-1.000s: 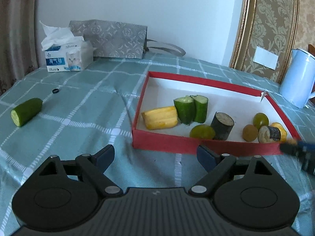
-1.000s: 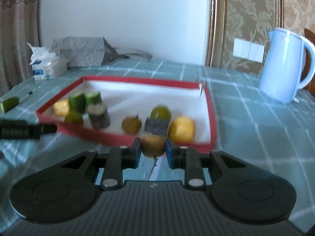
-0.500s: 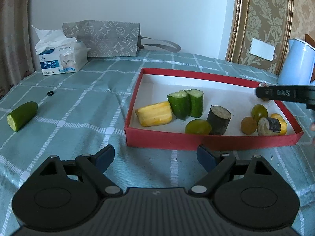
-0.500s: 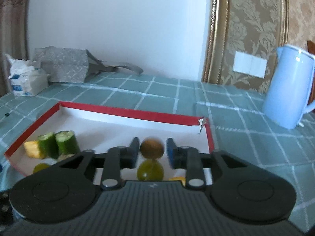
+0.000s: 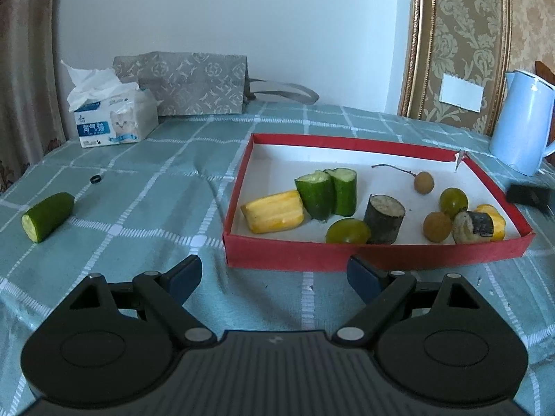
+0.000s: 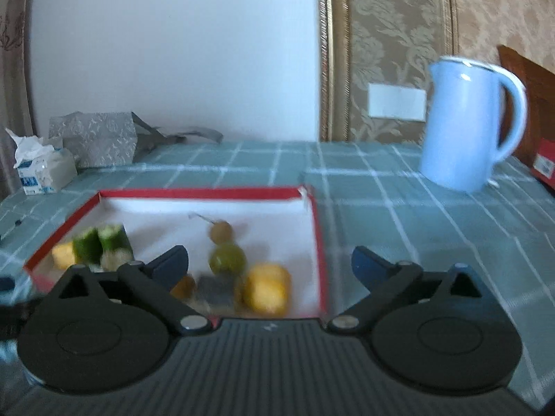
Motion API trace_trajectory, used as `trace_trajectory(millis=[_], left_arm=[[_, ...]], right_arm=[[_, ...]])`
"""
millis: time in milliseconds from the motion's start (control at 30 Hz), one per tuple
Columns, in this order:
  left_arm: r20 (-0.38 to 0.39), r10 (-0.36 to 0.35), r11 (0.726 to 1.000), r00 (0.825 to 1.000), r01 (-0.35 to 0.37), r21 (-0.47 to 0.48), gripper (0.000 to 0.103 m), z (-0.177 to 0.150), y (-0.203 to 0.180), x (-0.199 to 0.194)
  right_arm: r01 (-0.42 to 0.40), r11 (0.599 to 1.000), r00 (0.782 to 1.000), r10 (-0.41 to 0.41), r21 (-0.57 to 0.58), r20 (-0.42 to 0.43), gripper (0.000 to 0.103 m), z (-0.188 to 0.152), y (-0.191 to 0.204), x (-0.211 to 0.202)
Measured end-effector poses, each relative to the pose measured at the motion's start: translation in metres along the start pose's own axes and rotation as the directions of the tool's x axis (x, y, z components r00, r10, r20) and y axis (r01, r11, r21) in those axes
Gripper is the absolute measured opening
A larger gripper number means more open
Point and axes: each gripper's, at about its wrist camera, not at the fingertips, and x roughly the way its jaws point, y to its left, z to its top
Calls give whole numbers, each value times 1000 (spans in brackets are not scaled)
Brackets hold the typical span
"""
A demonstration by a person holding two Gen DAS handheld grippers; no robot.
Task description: Organize fruits
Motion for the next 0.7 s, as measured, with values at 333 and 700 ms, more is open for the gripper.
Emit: trace_trajectory(millis=[333,700], left_arm=[[-13,-44,999,999,44,-25,91,-2,-6,-7],[43,35,998,998,-37,47,97,-11,-35,-34]], right_arm=[[46,998,998,-44,30,-50,103,-48,-5,-34],[67,996,998,-67,-58,-6,103,-52,36,-41]])
